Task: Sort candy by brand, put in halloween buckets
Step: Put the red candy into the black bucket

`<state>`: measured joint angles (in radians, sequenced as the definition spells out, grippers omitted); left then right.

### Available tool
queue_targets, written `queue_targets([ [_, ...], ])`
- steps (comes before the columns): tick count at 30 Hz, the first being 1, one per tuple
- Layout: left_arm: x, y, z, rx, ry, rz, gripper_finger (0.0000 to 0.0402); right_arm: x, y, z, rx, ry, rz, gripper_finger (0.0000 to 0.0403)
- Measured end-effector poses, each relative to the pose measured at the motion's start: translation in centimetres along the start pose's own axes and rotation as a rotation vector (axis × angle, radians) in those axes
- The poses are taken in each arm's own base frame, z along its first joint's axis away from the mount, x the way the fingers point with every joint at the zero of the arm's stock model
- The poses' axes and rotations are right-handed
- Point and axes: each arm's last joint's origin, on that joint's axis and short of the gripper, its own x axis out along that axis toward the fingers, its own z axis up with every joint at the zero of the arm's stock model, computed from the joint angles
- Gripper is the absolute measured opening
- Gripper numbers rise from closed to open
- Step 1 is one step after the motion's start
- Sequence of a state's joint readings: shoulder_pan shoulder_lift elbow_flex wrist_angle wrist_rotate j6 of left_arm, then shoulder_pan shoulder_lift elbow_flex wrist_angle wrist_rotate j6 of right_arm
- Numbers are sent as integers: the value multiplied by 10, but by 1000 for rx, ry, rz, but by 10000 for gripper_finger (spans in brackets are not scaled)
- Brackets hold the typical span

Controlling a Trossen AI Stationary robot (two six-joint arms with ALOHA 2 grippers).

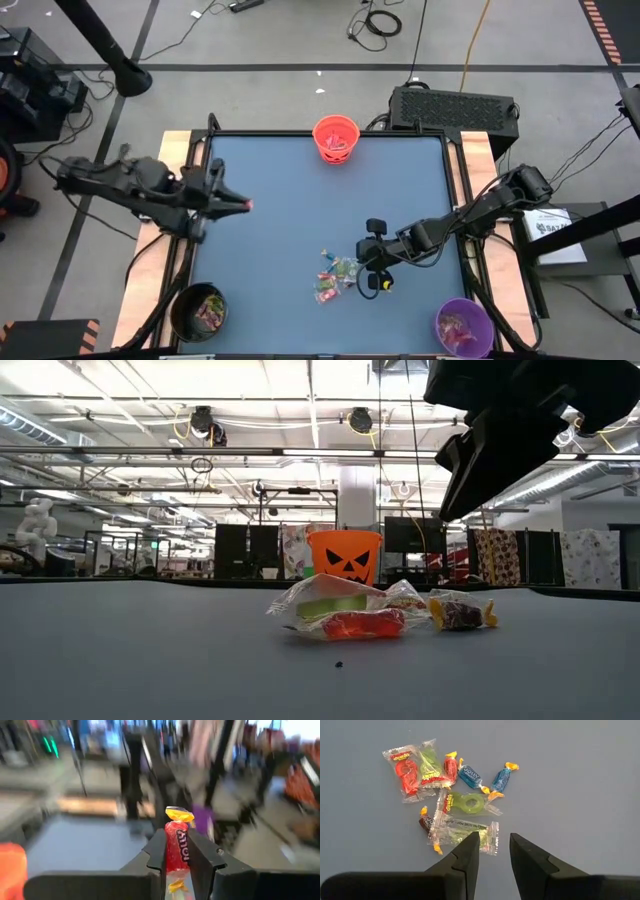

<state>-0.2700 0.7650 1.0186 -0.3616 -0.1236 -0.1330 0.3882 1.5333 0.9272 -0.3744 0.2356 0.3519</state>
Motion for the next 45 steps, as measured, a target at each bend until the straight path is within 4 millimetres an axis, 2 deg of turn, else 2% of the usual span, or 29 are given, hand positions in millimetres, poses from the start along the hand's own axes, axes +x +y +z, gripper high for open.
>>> queue_targets([
  [4,-16,-9,-4,-76,318,-74,53,0,0,0,1,-1,0,100],
  [9,-24,-19,-29,-265,640,-111,53,0,0,1,5,-8,3,100],
  [14,-17,-41,-57,-456,882,-173,53,0,0,1,5,-9,3,100],
  [20,-3,-77,-102,-533,1135,-145,53,0,0,1,6,-10,4,100],
  [26,11,-120,-134,-591,1228,-185,62,0,0,1,6,-10,4,100],
  [30,18,-137,-148,-555,1261,-196,86,0,0,1,6,-10,4,100],
  [36,22,-142,-166,-484,1334,-98,95,0,0,4,-10,-38,9,100],
  [41,20,-138,-170,-455,1360,-38,96,1,-1,9,-16,-83,18,100],
  [45,19,-137,-169,-500,1363,5,105,1,-2,11,-10,-99,20,100],
])
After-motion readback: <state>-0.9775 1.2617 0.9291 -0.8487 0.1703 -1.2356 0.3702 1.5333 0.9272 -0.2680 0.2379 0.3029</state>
